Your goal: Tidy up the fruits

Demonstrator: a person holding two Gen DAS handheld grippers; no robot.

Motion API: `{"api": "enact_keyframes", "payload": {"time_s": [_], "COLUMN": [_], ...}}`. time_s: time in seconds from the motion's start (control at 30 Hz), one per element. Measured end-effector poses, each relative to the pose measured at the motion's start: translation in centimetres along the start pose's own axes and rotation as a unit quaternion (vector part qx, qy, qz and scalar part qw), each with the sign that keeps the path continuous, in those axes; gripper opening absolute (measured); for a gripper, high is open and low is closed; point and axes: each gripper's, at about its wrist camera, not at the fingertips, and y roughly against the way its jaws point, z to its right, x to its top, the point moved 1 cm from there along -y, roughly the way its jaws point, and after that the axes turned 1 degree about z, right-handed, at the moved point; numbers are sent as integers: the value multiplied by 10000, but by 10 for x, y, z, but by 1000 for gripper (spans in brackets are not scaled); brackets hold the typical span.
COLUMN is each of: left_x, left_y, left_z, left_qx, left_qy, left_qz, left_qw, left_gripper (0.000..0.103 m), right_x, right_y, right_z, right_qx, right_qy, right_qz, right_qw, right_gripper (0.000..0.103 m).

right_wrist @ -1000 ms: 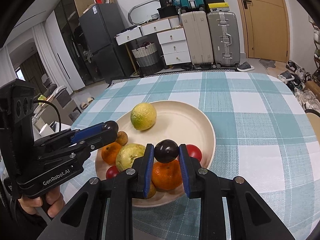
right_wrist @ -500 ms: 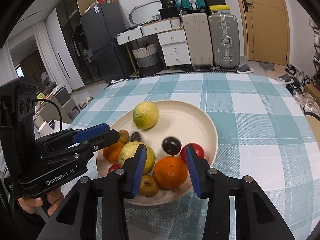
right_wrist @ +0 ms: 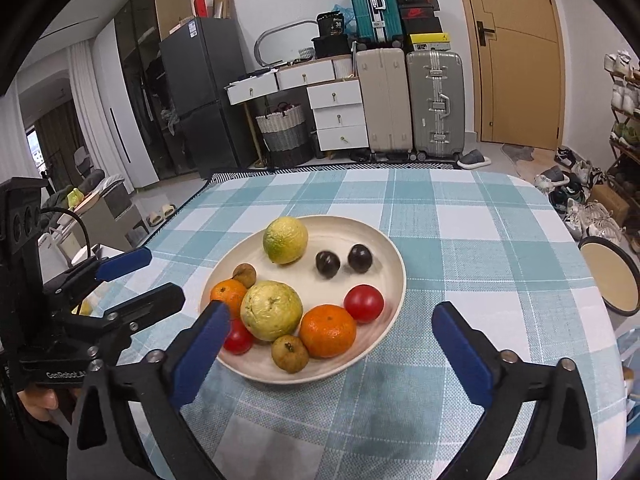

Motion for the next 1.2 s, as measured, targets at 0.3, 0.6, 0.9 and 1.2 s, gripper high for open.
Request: {"api": "enact_keyframes", "payload": {"time_s": [0.3, 0.6, 0.9, 1.2], "left_x": [-18, -30, -33, -34], "left_y": [30, 29, 30, 33], "left_z": [-2, -4, -3, 0], "left_qx": [59, 183, 195, 229], "left_qy": [141, 290, 292, 246], "left_qz": [263, 525, 693, 803], "left_qw": [9995, 9980, 9970, 9962], "left_gripper": [102, 102, 102, 102], "right_x": [-14, -27, -31, -34], "right_y": [17, 29, 34, 44], "right_z": [-3, -3, -11, -16], "right_qx": [123, 253, 181, 111], "right_qy": [182, 339, 562, 711], "right_qz": [348, 734, 867, 1092], "right_qw": [9992, 9964, 9945, 9914], "right_gripper": [103, 103, 103, 103]}}
